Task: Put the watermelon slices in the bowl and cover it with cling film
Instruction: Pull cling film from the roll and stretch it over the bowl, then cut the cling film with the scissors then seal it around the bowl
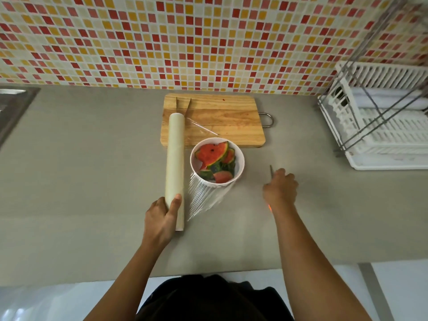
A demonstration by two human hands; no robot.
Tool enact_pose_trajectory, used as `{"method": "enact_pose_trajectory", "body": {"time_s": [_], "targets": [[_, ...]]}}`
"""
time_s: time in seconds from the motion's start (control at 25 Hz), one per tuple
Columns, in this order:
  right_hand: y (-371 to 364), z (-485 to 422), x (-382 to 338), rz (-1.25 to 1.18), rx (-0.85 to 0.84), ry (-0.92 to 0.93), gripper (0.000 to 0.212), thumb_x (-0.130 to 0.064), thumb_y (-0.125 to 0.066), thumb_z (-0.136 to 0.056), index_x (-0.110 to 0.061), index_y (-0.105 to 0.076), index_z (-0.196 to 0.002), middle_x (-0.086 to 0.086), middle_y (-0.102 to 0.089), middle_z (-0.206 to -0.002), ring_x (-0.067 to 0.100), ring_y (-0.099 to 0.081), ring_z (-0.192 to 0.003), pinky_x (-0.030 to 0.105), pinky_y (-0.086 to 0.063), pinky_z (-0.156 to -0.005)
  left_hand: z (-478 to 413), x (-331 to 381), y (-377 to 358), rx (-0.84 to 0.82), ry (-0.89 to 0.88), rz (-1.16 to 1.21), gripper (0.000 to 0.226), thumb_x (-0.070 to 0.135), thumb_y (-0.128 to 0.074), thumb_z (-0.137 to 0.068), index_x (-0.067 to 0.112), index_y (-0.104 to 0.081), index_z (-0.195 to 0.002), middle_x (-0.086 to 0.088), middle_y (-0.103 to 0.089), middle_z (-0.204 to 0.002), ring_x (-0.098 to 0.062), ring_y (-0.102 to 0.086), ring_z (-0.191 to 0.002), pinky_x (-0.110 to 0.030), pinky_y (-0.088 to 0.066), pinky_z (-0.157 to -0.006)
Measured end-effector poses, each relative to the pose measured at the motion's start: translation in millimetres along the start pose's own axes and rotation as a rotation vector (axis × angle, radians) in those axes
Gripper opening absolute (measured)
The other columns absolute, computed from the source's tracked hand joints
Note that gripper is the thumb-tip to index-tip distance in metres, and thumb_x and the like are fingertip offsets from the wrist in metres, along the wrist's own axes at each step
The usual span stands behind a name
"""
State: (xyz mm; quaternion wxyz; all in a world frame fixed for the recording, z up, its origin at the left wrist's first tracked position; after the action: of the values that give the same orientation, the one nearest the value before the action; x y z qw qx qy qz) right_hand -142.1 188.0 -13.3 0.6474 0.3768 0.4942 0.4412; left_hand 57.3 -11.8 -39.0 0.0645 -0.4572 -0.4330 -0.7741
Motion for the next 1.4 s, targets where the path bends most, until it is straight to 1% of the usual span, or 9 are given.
{"method": "enact_pose_trajectory", "body": {"time_s": [0.12,0.48,0.6,0.72,0.84,1.04,1.16,1.28,1.4], "targets": [[-4.9,13.5,13.6,0.122,-0.137,-0.135,0.042,-0.011,-0.049,-0.088,-0.005,-0.035,-0.127,0.023,-0.036,-0.134,0.038,-0.039,-0.122,0.042,-0.041,-0.096,0.1,-0.5,1.3,-0.005,-0.011,0.010,0.048,0.043,-0.043,-0.096,-0.002,-0.060,-0.094,-0.023,-0.062,-0.096,-0.034,-0.052,-0.085,-0.037,-0.038,-0.072],[-4.2,16.3,15.2,0.135,-0.117,-0.166,0.036,-0.011,-0.043,-0.093,0.000,-0.036,-0.127,0.026,-0.042,-0.132,0.038,-0.044,-0.121,0.038,-0.040,-0.096,0.0,0.0,3.4,-0.023,0.008,0.042,0.046,0.043,-0.043,-0.096,0.000,-0.060,-0.094,-0.022,-0.062,-0.096,-0.033,-0.052,-0.086,-0.035,-0.035,-0.072],[-1.8,23.8,6.7,-0.286,-0.146,0.036,0.038,-0.011,-0.039,-0.094,-0.008,-0.038,-0.131,0.022,-0.051,-0.124,0.036,-0.052,-0.111,0.036,-0.039,-0.090,-0.6,1.2,3.2,-0.020,0.002,0.043,0.044,0.043,-0.044,-0.096,0.002,-0.060,-0.092,-0.017,-0.060,-0.090,-0.030,-0.050,-0.081,-0.033,-0.034,-0.069],[-1.1,52.9,-15.7,-0.949,-0.354,0.181,0.034,-0.011,-0.046,-0.094,-0.026,-0.048,-0.125,-0.001,-0.064,-0.102,0.004,-0.063,-0.090,0.020,-0.047,-0.076,0.1,2.3,3.5,-0.020,0.008,0.057,0.040,0.043,-0.045,-0.095,0.007,-0.057,-0.084,-0.011,-0.057,-0.084,-0.029,-0.050,-0.080,-0.032,-0.032,-0.068],[-12.6,81.8,-40.2,-1.185,-0.553,0.274,0.026,-0.009,-0.051,-0.092,-0.031,-0.056,-0.105,-0.012,-0.066,-0.089,-0.003,-0.061,-0.082,0.014,-0.046,-0.077,-1.2,1.0,3.5,-0.021,0.028,0.083,0.043,0.046,-0.045,-0.094,0.006,-0.058,-0.085,-0.011,-0.059,-0.085,-0.030,-0.052,-0.081,-0.033,-0.035,-0.069],[-30.4,119.9,-58.9,-1.207,-0.601,0.291,0.014,-0.014,-0.061,-0.087,-0.021,-0.050,-0.093,-0.008,-0.064,-0.080,-0.009,-0.061,-0.071,0.009,-0.045,-0.068,-0.3,3.6,5.0,-0.020,0.087,0.125,0.047,0.050,-0.045,-0.093,0.006,-0.058,-0.082,-0.021,-0.063,-0.093,-0.038,-0.056,-0.091,-0.038,-0.042,-0.073],[-39.0,141.6,-53.3,-1.175,-0.641,0.260,0.018,-0.017,-0.057,-0.090,-0.008,-0.049,-0.103,-0.013,-0.063,-0.072,-0.010,-0.061,-0.069,0.009,-0.044,-0.071,3.4,7.0,6.3,-0.014,0.102,0.153,0.052,0.050,-0.046,-0.092,0.002,-0.062,-0.091,-0.025,-0.065,-0.101,-0.040,-0.057,-0.098,-0.045,-0.047,-0.084],[-48.0,171.1,-31.2,-1.104,-0.675,0.235,0.029,-0.019,-0.054,-0.092,0.002,-0.046,-0.111,-0.020,-0.065,-0.060,-0.015,-0.059,-0.063,0.001,-0.040,-0.061,8.8,7.4,7.2,-0.025,0.138,0.181,0.056,0.053,-0.046,-0.091,0.001,-0.064,-0.097,-0.023,-0.065,-0.105,-0.039,-0.058,-0.101,-0.046,-0.047,-0.088],[-54.4,199.7,-3.2,-1.093,-0.726,0.161,0.025,-0.023,-0.056,-0.091,-0.005,-0.045,-0.104,-0.012,-0.062,-0.081,-0.020,-0.058,-0.066,-0.001,-0.040,-0.059,9.1,8.0,8.0,-0.023,0.152,0.222,0.056,0.054,-0.048,-0.089,0.002,-0.065,-0.097,-0.019,-0.065,-0.105,-0.035,-0.058,-0.099,-0.041,-0.046,-0.084]]}}
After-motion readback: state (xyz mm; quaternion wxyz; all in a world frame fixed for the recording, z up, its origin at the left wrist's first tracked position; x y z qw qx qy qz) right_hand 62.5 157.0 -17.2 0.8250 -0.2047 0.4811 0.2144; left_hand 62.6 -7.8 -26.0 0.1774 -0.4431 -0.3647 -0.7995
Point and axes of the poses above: each hand's wrist, its own z-axis away from the middle knuckle, its own y-axis out of the back of the hand, x = y × z, the point moved 1 cm from there along -z, towards the middle knuckle
